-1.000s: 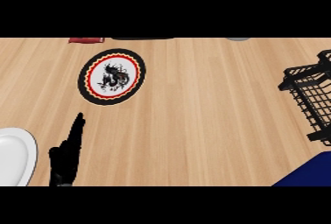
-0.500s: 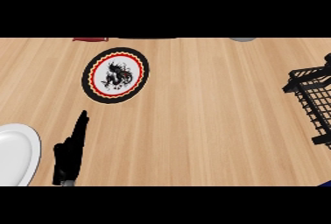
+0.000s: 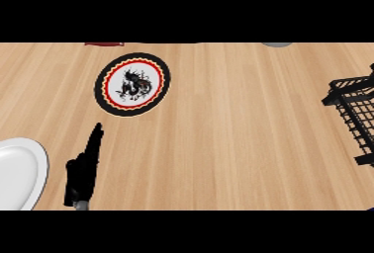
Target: Pick the pear from the tray and place it in the tiered basket
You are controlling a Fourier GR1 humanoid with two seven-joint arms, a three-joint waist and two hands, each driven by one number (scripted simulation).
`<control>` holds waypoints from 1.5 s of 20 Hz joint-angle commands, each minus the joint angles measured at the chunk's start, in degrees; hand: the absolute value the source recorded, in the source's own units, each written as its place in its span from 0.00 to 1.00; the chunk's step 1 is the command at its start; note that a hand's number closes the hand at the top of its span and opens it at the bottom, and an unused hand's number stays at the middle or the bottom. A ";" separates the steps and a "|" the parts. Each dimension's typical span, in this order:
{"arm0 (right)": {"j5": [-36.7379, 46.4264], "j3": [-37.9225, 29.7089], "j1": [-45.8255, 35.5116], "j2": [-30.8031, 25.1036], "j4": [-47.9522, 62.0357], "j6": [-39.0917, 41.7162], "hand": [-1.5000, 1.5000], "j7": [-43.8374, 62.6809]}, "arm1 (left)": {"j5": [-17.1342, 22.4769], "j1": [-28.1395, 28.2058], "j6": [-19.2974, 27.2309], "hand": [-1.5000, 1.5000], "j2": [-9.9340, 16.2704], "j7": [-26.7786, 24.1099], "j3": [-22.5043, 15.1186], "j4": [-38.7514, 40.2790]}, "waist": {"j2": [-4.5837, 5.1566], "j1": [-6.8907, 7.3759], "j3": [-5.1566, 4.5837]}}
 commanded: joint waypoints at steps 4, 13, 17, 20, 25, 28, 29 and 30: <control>-0.58 -0.86 -2.56 -1.61 11.25 1.24 1.00 0.09 | 1.15 -0.11 -2.13 0.50 0.21 3.04 0.81 0.94 | 0.38 -0.31 -0.24; 4.90 0.78 -4.39 -0.04 27.43 -11.27 1.00 -3.10 | -1.34 4.86 -0.96 0.50 -0.29 2.53 -0.31 -3.41 | 0.37 0.22 -0.21; 4.62 0.14 -3.21 0.20 35.50 -18.62 1.00 -7.94 | -0.26 2.31 -2.47 0.50 -0.87 1.52 1.24 0.52 | 0.41 -0.10 -0.22; 2.26 -3.26 -4.65 3.46 39.73 -27.07 1.00 -9.58 | -0.60 1.31 -1.95 0.50 -1.16 2.17 1.45 1.68 | 0.60 0.14 -0.19; -6.51 -8.74 -6.58 7.21 37.87 -32.71 0.00 -11.57 | -0.92 2.19 -1.97 0.50 -1.26 2.01 1.25 -0.11 | 0.43 -0.04 -0.18; -10.09 -11.88 -6.56 6.07 39.96 -38.71 0.00 -16.47 | -1.73 -0.76 -1.22 0.50 -2.17 5.21 0.72 -0.23 | 0.50 -0.25 -0.15; -11.69 -12.85 -4.55 7.57 38.29 -40.84 0.00 -19.35 | -0.40 3.81 -2.43 0.50 -2.10 -1.02 1.60 1.75 | 0.47 -0.17 -0.17; -11.47 -12.39 -5.75 8.07 39.10 -43.49 0.00 -19.25 | -1.58 0.25 -1.17 0.50 -2.32 4.30 1.07 -0.26 | 0.48 -0.14 -0.16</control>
